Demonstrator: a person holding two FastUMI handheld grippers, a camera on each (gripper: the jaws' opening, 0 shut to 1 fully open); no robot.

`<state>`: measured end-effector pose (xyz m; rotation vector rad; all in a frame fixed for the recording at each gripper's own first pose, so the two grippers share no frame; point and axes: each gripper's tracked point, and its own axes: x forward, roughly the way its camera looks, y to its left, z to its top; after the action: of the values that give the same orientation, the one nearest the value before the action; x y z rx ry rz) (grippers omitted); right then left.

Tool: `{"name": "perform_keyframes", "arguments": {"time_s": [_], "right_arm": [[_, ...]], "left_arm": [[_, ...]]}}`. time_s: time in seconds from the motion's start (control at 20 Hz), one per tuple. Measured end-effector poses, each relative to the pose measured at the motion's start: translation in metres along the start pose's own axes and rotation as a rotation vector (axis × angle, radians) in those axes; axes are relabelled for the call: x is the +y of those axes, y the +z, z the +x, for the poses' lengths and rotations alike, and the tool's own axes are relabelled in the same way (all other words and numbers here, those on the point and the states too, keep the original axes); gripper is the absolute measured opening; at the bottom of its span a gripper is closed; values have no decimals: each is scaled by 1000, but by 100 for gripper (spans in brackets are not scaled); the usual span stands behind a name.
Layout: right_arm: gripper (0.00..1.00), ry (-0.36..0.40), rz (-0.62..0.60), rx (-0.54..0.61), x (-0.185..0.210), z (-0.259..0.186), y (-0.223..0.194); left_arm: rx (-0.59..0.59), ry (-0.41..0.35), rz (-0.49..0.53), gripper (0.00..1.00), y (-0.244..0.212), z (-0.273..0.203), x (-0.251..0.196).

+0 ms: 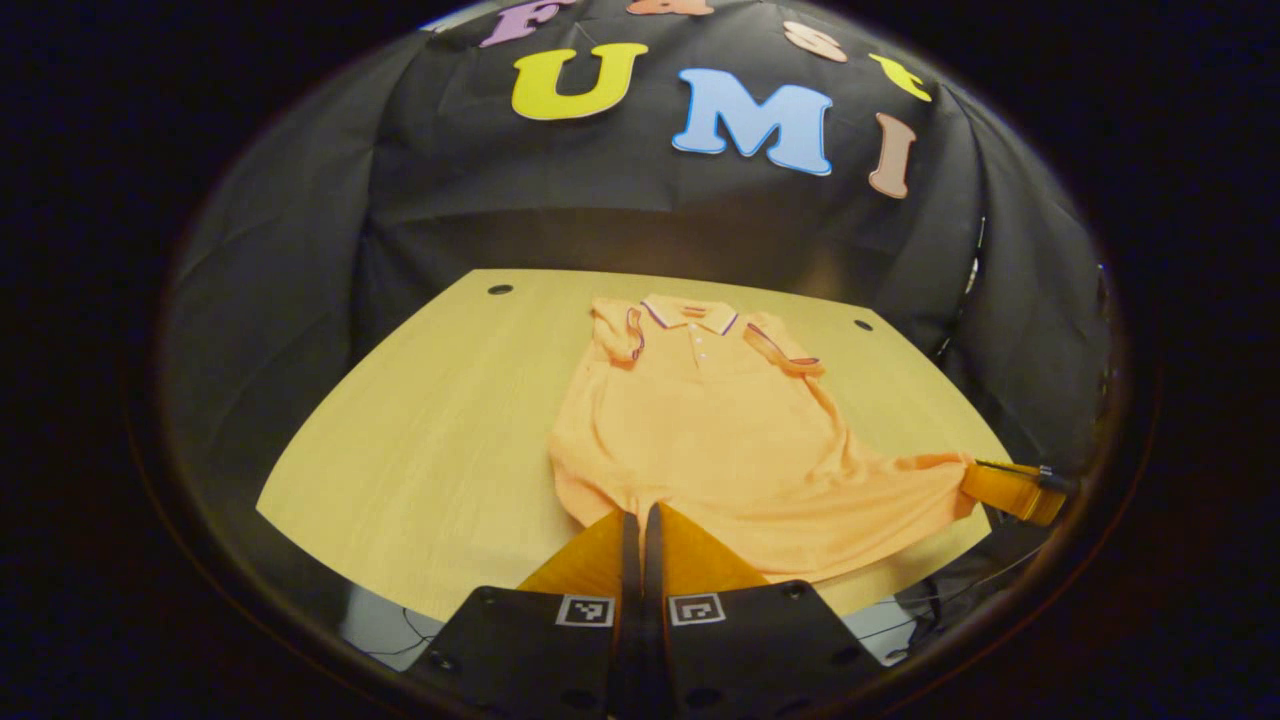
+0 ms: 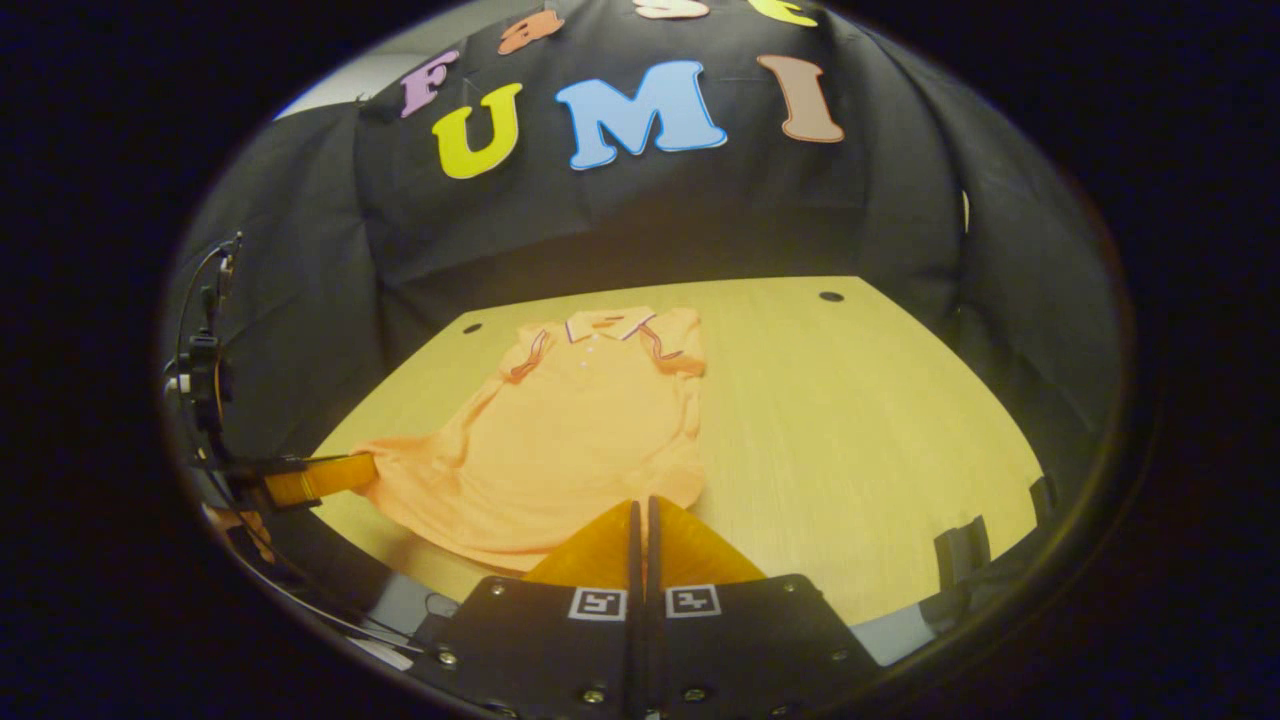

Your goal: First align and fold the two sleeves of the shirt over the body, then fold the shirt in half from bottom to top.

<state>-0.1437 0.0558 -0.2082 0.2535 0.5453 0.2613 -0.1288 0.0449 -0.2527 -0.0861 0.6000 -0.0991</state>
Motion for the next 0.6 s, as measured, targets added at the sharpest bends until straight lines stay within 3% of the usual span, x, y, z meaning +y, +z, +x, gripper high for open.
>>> {"name": "perform_keyframes", "arguments": {"time_s": [0.3, 0.35, 0.4, 0.6], "right_arm": [[0, -1, -1, -28, -4, 11, 32], [4, -4, 4, -37, -4, 14, 39], [0, -4, 13, -39, -4, 17, 46], [0, 1, 37, -63, -2, 36, 77]], "left_arm": [[-46, -50, -8, 6, 49, 18, -18], [-51, -54, -6, 7, 56, 23, -19], [-52, -56, -6, 5, 64, 27, -18], [-75, -69, -12, 7, 97, 50, -16]]}}
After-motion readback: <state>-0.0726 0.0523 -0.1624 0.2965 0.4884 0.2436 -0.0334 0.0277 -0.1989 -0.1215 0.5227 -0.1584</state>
